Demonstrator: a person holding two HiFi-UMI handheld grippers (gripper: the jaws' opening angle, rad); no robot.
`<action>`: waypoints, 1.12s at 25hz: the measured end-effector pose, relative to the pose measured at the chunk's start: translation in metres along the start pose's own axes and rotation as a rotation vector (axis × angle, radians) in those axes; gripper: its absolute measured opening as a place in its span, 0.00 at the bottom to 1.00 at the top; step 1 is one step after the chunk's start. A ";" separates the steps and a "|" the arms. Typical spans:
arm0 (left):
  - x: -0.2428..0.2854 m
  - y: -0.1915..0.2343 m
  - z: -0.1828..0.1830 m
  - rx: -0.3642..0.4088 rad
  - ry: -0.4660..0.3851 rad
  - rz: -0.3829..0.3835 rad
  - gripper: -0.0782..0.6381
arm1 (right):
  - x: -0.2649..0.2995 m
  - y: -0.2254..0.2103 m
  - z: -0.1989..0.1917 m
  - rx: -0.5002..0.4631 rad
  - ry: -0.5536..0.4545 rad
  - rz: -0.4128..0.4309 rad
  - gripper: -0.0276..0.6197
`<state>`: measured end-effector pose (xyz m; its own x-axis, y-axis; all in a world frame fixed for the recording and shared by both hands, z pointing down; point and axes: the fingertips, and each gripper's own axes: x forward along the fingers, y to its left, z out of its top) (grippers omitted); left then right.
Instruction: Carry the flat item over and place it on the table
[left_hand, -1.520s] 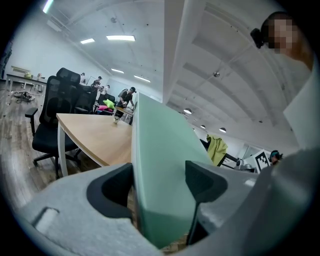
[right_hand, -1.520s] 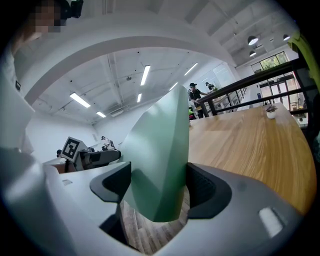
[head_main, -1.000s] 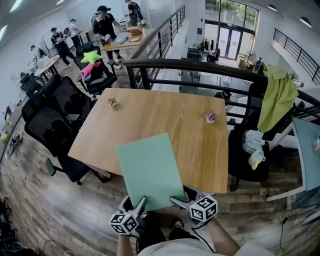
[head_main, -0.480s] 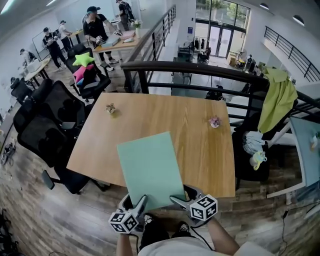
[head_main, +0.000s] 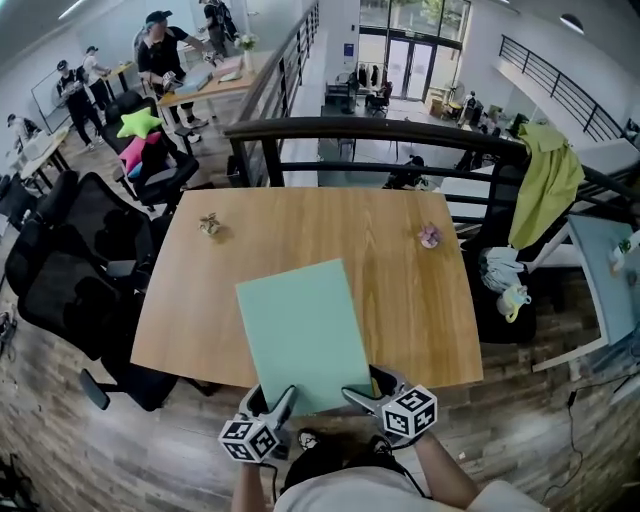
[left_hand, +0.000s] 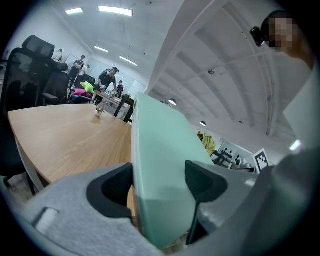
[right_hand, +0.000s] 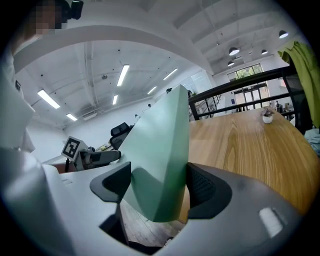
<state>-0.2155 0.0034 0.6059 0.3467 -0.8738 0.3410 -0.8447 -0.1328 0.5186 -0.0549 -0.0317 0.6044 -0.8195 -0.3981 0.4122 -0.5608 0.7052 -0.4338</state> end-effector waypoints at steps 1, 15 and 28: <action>0.002 0.003 0.002 0.003 0.010 -0.014 0.58 | 0.002 0.000 0.000 0.007 -0.004 -0.016 0.59; 0.026 0.015 0.008 -0.010 0.097 -0.142 0.59 | 0.004 0.000 -0.003 0.097 -0.021 -0.166 0.60; 0.052 0.040 -0.006 -0.043 0.193 -0.066 0.59 | 0.033 -0.028 -0.024 0.255 0.045 -0.128 0.60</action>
<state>-0.2292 -0.0445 0.6492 0.4758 -0.7577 0.4467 -0.8008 -0.1631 0.5763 -0.0634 -0.0508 0.6498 -0.7373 -0.4438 0.5093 -0.6755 0.4781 -0.5613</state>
